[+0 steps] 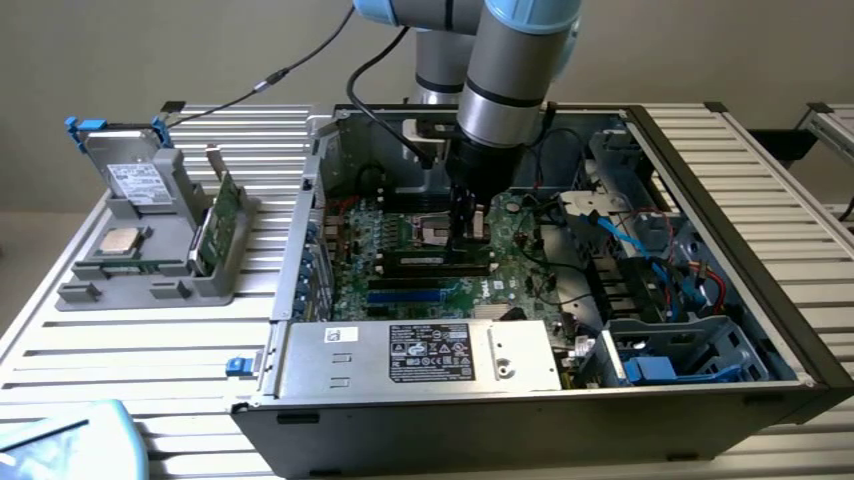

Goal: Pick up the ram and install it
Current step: 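Insert the ram into the slot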

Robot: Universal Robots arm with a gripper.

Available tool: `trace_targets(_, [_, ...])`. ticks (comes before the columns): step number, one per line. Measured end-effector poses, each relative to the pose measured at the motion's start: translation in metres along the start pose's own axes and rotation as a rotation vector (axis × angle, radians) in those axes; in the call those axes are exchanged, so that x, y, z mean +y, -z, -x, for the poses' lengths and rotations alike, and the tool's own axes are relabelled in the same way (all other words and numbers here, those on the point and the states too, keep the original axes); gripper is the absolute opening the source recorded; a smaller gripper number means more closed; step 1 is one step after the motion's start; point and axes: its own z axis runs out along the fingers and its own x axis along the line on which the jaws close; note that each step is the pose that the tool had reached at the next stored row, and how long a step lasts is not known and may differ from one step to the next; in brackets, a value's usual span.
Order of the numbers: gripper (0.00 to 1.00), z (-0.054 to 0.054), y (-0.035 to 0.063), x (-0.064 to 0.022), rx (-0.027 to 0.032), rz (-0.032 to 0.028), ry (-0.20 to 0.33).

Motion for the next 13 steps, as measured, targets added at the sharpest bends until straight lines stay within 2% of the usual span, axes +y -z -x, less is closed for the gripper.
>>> trace_targets(6, [0.13,0.0,0.0,0.0006,0.0024,0.0,-0.001])
trace_targets(13, [0.13,0.0,-0.0001,0.0007,0.0025,0.0005,-0.008])
